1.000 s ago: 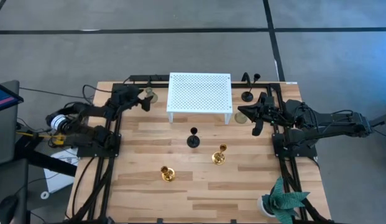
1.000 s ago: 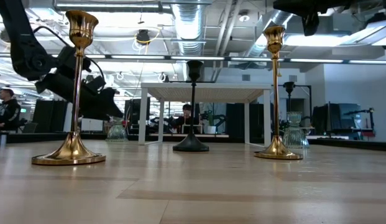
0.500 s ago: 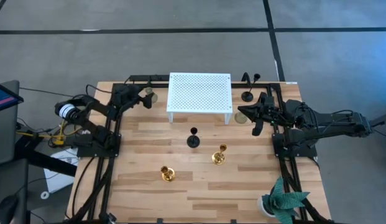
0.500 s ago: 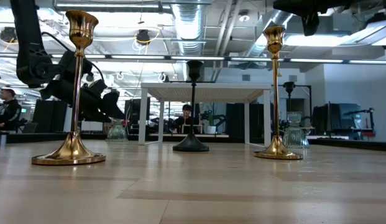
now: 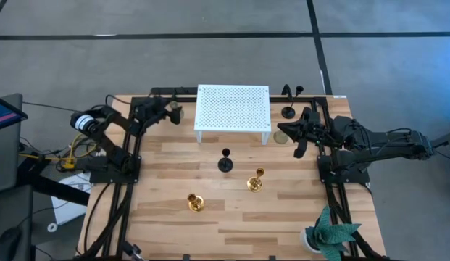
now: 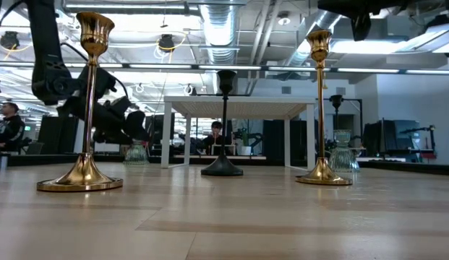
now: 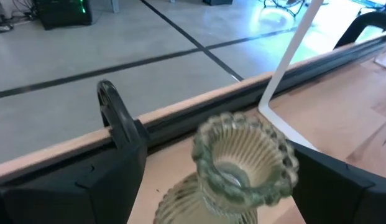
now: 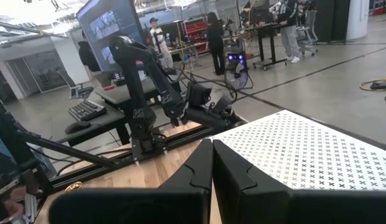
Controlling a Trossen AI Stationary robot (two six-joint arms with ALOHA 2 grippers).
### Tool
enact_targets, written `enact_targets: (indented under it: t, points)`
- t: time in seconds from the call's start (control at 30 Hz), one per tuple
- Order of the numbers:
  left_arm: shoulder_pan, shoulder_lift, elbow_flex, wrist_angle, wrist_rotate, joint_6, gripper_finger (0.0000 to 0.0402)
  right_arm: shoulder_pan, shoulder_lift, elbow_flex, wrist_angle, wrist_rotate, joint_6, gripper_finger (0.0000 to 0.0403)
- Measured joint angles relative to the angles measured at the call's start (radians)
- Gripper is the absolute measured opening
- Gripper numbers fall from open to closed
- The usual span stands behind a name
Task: Pick & Place candle stick holders
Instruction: Put the top transparent candle holder on the shelf
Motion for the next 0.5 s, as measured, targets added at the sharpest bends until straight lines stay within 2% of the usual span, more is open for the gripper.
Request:
enact_targets:
  t: [0.5]
  points:
    - [-0.017, 0.023, 0.0, 0.0, 0.0, -0.014, 0.0237, 0.0, 0.0, 0.0, 0.015, 0.0, 0.0, 0.0]
